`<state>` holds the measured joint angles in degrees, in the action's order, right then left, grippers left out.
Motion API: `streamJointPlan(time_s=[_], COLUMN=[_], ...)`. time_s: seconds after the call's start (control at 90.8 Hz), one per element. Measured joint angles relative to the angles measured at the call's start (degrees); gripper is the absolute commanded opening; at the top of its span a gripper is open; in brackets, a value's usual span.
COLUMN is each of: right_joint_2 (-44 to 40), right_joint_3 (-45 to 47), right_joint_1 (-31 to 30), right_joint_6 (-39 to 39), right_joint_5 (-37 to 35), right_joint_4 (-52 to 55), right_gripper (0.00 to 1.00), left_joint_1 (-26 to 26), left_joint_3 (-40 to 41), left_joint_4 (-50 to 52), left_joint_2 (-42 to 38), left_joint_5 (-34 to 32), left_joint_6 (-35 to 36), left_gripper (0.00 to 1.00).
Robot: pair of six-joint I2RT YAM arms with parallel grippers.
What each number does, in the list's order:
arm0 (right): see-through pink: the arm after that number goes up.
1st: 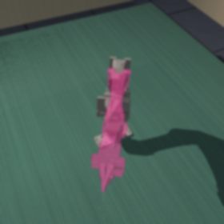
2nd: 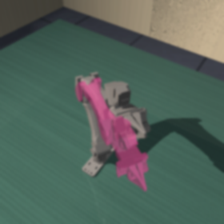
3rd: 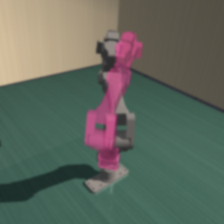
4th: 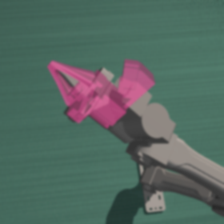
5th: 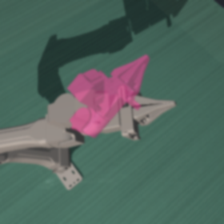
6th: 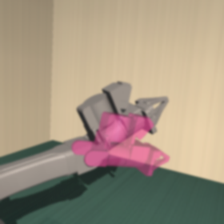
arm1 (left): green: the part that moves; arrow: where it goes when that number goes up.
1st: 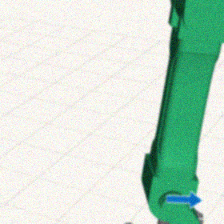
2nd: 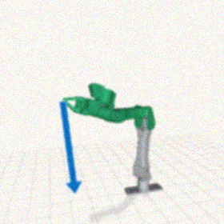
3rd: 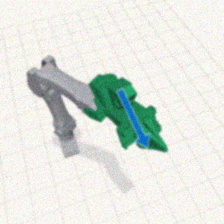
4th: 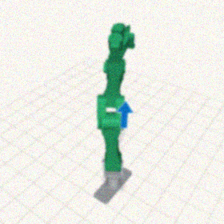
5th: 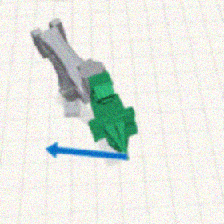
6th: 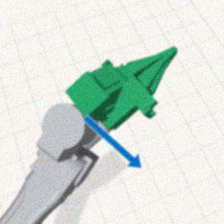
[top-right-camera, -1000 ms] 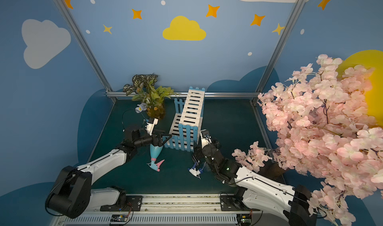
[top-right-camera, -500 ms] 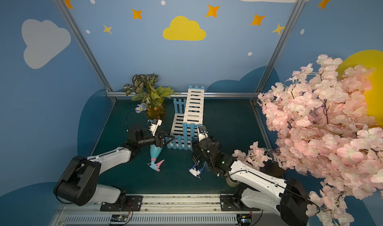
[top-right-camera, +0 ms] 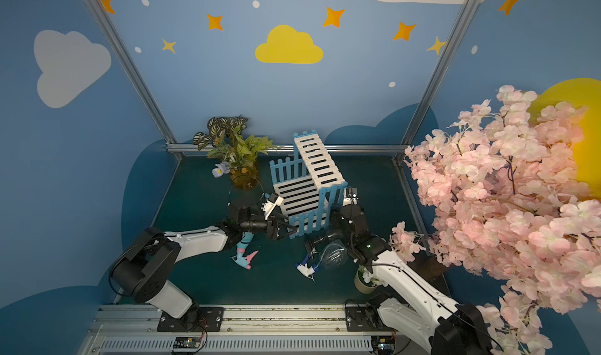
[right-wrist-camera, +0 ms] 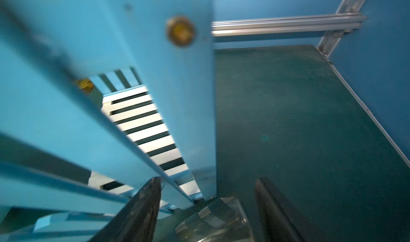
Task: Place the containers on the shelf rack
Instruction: Adjust the shelf at the center of the board.
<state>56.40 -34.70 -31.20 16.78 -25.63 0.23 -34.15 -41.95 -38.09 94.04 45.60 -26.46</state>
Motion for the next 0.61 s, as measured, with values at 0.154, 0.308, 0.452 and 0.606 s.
streamJointPlan(time_s=[0.154, 0.308, 0.452, 0.606], right_joint_2=[-5.8, -12.3, -17.7, -16.0], right_joint_3=[0.0, 1.8, 8.2, 9.6], right_joint_1=[1.2, -0.8, -5.8, -8.0], right_joint_6=[0.9, 3.7, 4.4, 4.4], right_joint_5=[1.5, 2.3, 0.9, -1.0], right_joint_4=[4.7, 7.8, 8.2, 6.6], right_gripper=[0.84, 0.86, 0.9, 0.91], left_joint_1=[-4.8, -8.4, -9.5, -9.6], left_joint_3=[-4.5, -7.6, -7.8, -6.4], left_joint_4=[-2.5, -3.5, -3.4, 1.7], left_joint_2=[5.9, 9.5, 9.7, 5.2], left_joint_5=[-1.2, -2.9, -5.3, -11.8], left_joint_6=[-0.6, -0.6, -0.2, 3.5], left_gripper=[0.9, 0.89, 0.92, 0.94])
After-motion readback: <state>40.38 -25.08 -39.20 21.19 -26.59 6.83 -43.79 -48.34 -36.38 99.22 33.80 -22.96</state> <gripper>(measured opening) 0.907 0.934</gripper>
